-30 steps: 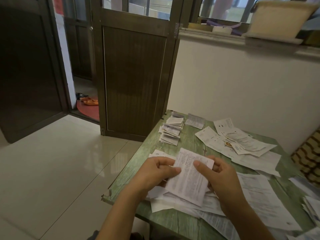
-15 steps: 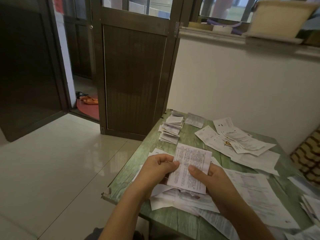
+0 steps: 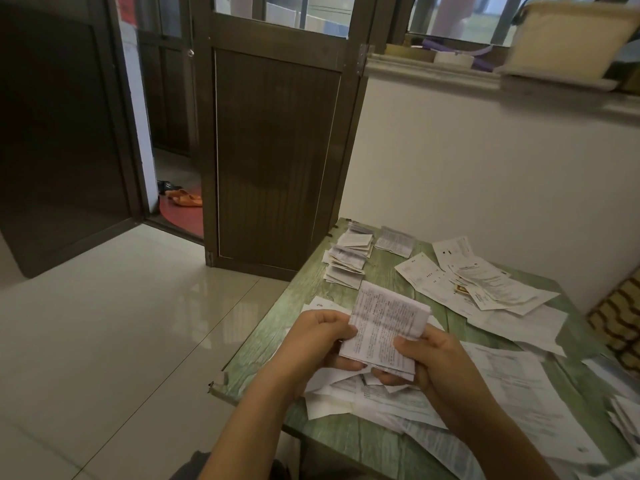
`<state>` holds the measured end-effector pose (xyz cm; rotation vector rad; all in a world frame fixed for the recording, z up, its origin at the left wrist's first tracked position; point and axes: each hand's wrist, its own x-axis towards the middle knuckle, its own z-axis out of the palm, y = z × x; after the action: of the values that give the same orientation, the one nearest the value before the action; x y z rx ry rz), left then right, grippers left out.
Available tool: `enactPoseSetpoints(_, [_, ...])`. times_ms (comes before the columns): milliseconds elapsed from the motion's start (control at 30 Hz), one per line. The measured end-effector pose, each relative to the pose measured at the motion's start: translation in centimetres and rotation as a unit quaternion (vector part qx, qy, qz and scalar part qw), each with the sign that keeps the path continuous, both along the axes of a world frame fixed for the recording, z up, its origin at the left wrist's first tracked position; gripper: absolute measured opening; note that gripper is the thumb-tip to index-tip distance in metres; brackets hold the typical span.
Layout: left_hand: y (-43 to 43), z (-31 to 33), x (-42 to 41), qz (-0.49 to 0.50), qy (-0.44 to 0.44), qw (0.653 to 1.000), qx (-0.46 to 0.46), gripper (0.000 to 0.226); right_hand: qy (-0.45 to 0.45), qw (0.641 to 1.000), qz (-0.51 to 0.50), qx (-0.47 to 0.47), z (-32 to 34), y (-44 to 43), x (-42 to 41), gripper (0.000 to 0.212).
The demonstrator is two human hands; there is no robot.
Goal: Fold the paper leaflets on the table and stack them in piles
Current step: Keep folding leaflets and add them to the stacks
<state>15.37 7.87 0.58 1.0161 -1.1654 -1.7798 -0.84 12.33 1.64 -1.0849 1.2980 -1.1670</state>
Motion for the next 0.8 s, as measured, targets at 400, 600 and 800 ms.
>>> enactPoseSetpoints(400, [0.5,0.2,0.0,-0.024,-0.007,0.999,-0.041,0.015,0.024,1.000,-0.013,-0.003,-0.4,-0.2,-0.4,0.020])
enactPoseSetpoints(600, [0.6,0.3,-0.6,-0.007,0.022,0.999,-0.033,0.034,0.014,0.999,-0.032,-0.031,-0.6,-0.2,0.0,0.048])
enactPoseSetpoints(800, [0.4,0.3,-0.2,-0.071,0.077,0.991,0.083,0.038,0.125,0.986,-0.051,-0.102,-1.2,-0.4,-0.3,0.060])
